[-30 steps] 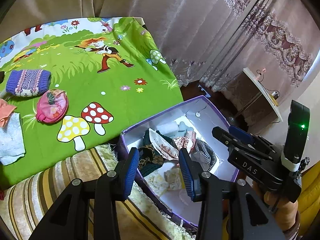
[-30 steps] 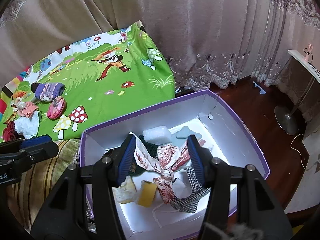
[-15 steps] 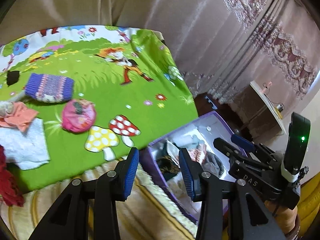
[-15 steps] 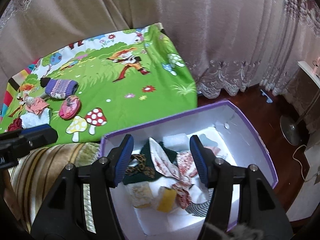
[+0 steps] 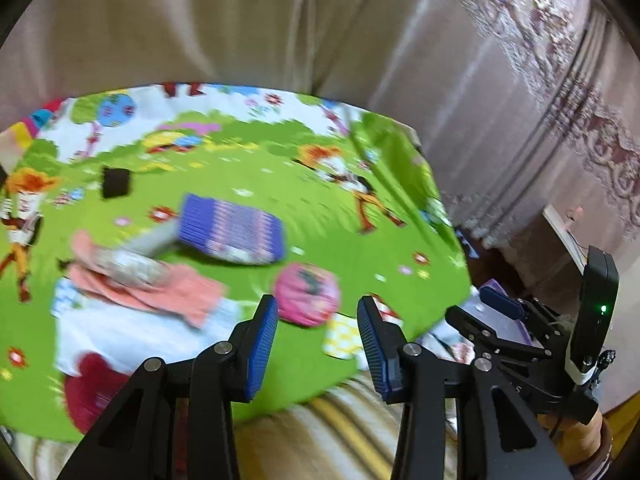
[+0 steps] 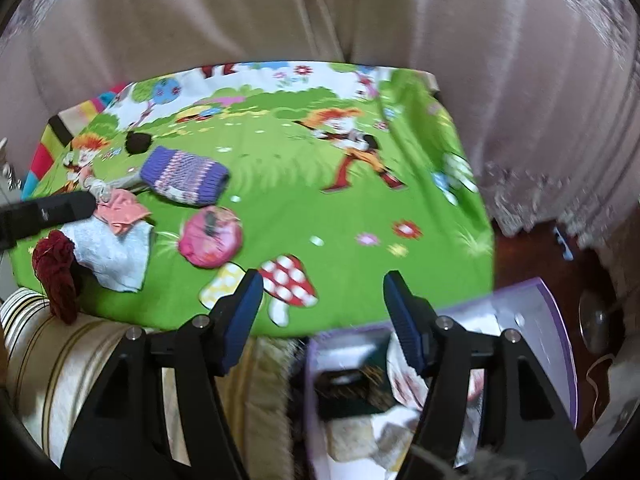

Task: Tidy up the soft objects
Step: 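Move both open grippers back over the bed toward the remaining items, then grasp the black pouch with the left gripper while the right gripper grasps the purple knit sock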

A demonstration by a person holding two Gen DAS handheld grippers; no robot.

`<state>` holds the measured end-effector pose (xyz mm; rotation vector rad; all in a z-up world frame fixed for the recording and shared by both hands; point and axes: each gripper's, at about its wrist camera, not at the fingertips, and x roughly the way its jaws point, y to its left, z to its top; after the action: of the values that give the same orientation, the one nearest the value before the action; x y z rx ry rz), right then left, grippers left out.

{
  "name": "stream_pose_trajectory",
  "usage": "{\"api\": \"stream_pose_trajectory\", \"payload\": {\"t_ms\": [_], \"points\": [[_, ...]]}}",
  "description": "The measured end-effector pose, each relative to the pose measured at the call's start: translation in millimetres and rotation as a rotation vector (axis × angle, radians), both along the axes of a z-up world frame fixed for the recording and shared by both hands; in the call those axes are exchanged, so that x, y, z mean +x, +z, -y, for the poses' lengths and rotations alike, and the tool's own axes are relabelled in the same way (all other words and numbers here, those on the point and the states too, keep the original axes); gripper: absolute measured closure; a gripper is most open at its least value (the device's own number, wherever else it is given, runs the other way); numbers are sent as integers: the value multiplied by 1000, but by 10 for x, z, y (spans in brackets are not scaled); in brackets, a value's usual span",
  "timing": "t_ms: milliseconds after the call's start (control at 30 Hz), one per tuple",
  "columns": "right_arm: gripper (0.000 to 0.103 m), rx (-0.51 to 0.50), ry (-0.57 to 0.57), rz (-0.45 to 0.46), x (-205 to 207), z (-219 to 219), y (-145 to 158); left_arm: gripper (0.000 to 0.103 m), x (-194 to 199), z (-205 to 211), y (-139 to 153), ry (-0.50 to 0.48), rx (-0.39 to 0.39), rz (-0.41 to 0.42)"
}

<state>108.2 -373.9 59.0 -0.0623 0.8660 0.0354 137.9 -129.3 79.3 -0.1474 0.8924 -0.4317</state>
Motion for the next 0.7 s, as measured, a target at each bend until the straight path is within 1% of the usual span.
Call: {"api": "stream_pose_trajectory", "payload": {"t_ms": [133, 200, 267, 367, 467, 633, 700], "points": [[34, -16, 63, -3, 225, -301, -2, 58, 211, -412, 44, 72, 7, 2], [30, -27, 98, -3, 335, -462, -5, 51, 339, -612, 48, 107, 12, -5], [25, -46, 145, -5, 460, -652, -31, 51, 469, -795, 34, 144, 17, -14], [22, -75, 197, -14, 622, -869, -100, 49, 634, -1000, 3, 182, 24, -34], [19, -91, 243, -30, 796, -1073, -187, 41, 804, -1180, -47, 217, 44, -50], [17, -153, 325, -61, 1039, -1401, -376, 38, 1130, -1438, -187, 267, 81, -93], [17, -174, 341, -67, 1106, -1473, -420, 36, 1258, -1516, -235, 286, 94, -102]]}}
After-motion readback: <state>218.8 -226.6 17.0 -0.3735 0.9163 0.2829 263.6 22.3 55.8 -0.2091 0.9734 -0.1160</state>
